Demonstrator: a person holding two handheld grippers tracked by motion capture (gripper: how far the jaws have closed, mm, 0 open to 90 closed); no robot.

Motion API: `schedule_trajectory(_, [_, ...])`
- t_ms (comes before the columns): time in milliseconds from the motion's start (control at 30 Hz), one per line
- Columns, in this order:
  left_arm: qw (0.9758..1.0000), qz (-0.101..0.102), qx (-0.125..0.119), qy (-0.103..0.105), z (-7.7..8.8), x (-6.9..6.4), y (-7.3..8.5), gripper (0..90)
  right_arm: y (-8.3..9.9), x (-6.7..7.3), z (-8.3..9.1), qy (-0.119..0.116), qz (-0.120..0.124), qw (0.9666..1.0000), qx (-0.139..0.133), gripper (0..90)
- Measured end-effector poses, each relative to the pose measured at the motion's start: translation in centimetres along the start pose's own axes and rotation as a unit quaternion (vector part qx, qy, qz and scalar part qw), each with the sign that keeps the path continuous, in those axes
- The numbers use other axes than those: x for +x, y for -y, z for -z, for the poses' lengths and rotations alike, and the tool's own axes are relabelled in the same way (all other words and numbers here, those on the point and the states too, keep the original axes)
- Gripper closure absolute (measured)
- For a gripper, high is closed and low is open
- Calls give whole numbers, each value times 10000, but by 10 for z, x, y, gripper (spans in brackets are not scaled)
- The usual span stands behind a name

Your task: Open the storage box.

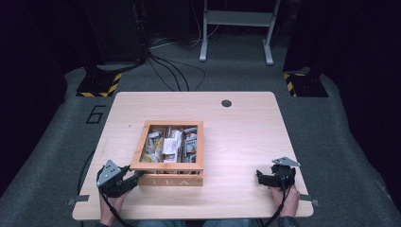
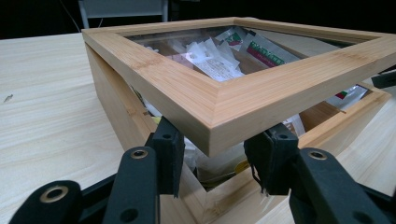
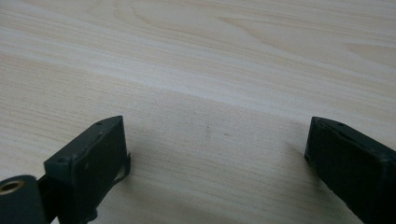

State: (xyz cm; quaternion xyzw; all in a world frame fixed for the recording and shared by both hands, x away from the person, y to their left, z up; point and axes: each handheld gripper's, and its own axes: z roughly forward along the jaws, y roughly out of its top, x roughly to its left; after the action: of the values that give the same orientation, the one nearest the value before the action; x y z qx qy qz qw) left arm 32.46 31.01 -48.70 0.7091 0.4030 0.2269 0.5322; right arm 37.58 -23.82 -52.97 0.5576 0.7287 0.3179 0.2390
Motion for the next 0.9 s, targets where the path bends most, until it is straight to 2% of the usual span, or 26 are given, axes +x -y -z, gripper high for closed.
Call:
schedule_trajectory(33, [10000, -64, 30, -1, 0, 1, -1, 591, 0, 0, 0, 0, 2, 10000, -1, 51])
schedule_trajectory(133, [10000, -23, -32, -48, 1, 1, -5, 614, 0, 0, 0, 2, -2, 10000, -1, 51])
schedule_trajectory(200, [10000, -60, -32, -10, 0, 3, -6, 628, 0, 0, 0, -1, 7, 10000, -4, 52])
schedule_trajectory(333, [10000, -60, 1, -37, 0, 2, -7, 654, 0, 0, 0, -2, 9, 10000, -3, 52])
schedule_trajectory(367, [9999, -94, 90, 31, 1, 4, -9, 658, 0, 0, 0, -1, 12, 10000, -4, 51])
schedule_trajectory(400, [10000, -63, 28, -22, 0, 3, -9, 666, 0, 0, 0, -1, 11, 10000, -4, 52])
schedule_trajectory(433, [9999, -94, 86, 30, 1, 4, -11, 676, 0, 0, 0, -1, 11, 10000, -3, 52])
schedule_trajectory(467, [10000, -49, 16, 2, 0, 4, -12, 684, 0, 0, 0, -1, 8, 10000, -3, 52])
schedule_trajectory(567, [10000, -84, 17, -7, 0, 6, -16, 713, 0, 0, 0, -1, 10, 10000, -2, 51])
schedule_trajectory(767, [9998, -41, 130, 124, 1, 10, -27, 732, 0, 0, 0, -2, 10, 10000, -3, 52])
schedule_trajectory(900, [9998, -96, 156, 105, 0, 11, -36, 733, 0, 0, 0, -5, 18, 10000, -2, 52])
